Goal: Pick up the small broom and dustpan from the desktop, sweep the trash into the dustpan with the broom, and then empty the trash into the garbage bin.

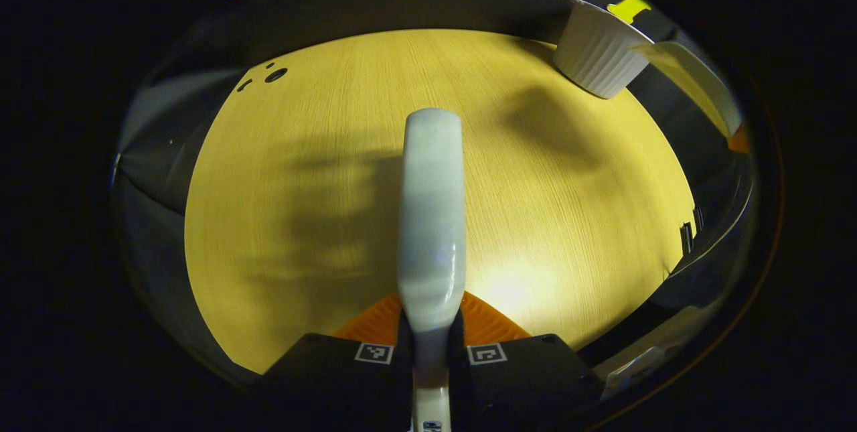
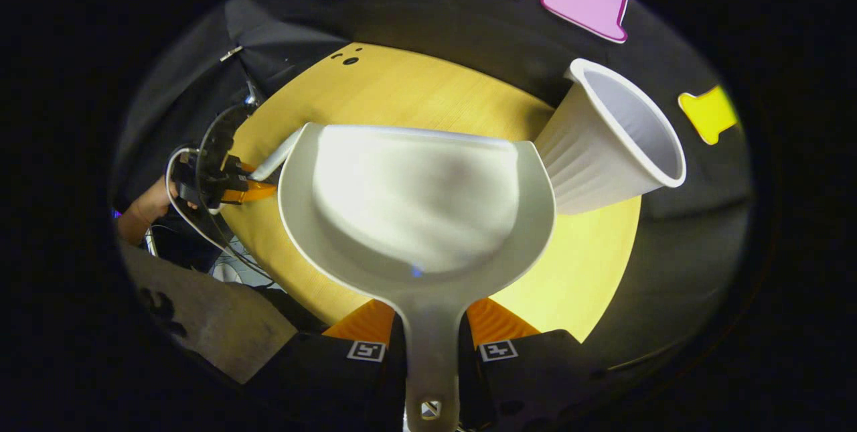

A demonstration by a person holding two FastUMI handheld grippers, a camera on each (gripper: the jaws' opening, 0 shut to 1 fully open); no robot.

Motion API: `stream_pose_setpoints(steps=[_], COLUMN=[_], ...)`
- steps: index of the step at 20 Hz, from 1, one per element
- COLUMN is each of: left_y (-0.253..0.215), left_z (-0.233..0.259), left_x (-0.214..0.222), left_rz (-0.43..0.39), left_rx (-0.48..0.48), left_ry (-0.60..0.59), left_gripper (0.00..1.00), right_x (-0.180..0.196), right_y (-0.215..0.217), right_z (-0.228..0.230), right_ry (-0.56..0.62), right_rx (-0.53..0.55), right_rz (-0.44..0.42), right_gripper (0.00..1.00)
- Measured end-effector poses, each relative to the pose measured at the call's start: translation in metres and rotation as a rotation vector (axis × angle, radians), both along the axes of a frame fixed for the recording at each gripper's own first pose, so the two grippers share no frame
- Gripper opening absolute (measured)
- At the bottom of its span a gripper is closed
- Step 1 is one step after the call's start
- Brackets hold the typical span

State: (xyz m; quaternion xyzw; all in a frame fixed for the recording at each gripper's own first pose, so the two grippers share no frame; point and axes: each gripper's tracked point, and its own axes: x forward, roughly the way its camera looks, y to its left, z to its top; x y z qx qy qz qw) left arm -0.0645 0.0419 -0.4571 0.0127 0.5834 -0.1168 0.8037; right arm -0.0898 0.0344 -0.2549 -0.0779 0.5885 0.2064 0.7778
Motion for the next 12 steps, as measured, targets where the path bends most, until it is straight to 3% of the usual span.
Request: stream_pose_setpoints(steps=[1, 2, 4, 9, 12], left_y=[0.001, 0.004, 0.008, 0.01, 0.008], left_z=[-0.001, -0.003, -0.008, -0.014, -0.014], left_x=[0.001, 0.001, 0.005, 0.011, 0.008], left_rz=[0.001, 0.004, 0.009, -0.003, 0.0], left_rx=[0.004, 0.01, 0.021, 0.052, 0.062], left_ry=[0.002, 0.003, 0.002, -0.007, 0.0], left_gripper=[0.26, 0.26, 0.26, 0.26, 0.26], right_x=[-0.006, -0.013, -0.024, -0.056, -0.063], right_y=[0.002, 0.003, 0.009, 0.021, 0.023], right_z=[-0.014, -0.029, -0.057, -0.119, -0.136], right_ry=[0.0, 0.001, -0.011, 0.007, -0.002], right_rx=[-0.017, -0.046, -0.083, -0.082, -0.085], right_rz=[0.001, 0.008, 0.018, -0.046, -0.07], right_gripper=[0.31, 0.36, 0.31, 0.4, 0.36])
